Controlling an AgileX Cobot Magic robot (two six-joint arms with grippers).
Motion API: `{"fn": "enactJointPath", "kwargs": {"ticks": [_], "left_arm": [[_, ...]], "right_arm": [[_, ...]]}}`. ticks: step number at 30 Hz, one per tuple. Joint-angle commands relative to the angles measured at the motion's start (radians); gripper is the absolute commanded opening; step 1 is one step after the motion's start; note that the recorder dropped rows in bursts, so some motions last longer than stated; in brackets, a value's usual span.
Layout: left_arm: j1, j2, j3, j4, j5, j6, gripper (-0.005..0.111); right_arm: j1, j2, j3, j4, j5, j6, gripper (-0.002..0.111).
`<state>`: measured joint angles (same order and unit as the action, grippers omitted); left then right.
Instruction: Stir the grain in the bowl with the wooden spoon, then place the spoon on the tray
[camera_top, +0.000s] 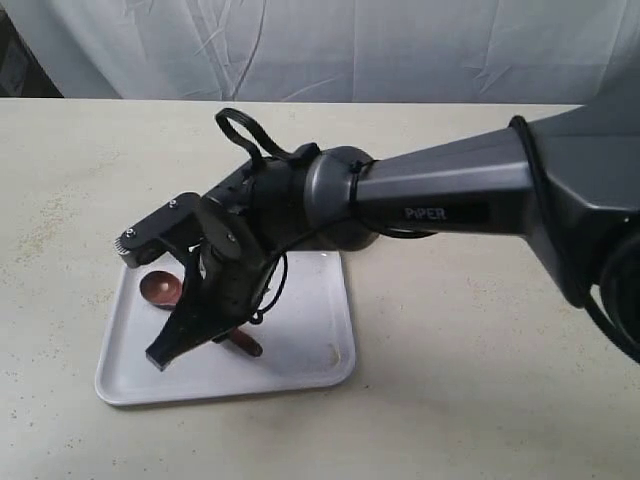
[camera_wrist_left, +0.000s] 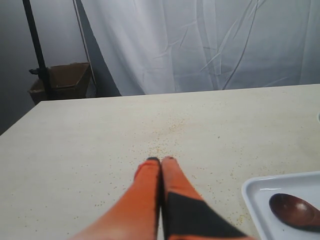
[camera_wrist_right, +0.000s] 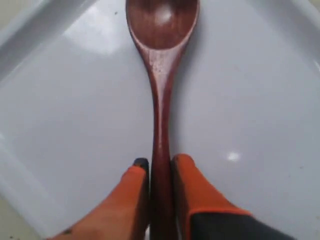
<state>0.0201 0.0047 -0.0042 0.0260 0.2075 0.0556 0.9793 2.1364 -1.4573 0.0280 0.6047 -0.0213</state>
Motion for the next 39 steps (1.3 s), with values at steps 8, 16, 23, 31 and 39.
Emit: {"fn": "enactJointPath", "kwargs": {"ticks": [8, 16, 23, 31, 39], "left_arm": [[-0.005, -0.005, 0.004, 0.002, -0.005, -0.001, 0.000], [-0.005, -0.005, 0.004, 0.002, -0.005, -0.001, 0.000], [-0.005, -0.005, 0.004, 0.002, -0.005, -0.001, 0.000], [-0.005, -0.005, 0.004, 0.002, -0.005, -0.001, 0.000], [-0.005, -0.005, 0.004, 0.002, -0.005, -0.001, 0.000]], "right_arm": [[-0.002, -0.183, -0.111, -0.018, 0.235, -0.054, 0.050], [-0.002, -0.639, 0.016, -0.051, 0.195, -0.045, 0.001], [-0.002, -1.090, 0.554, 0.070, -0.209, -0.001, 0.001], [-0.002, -1.411, 1.188, 0.123, -0.605, -0.001, 0.001], [-0.002, -1.541, 1.457, 0.218, -0.702, -0.003, 0.001]]}}
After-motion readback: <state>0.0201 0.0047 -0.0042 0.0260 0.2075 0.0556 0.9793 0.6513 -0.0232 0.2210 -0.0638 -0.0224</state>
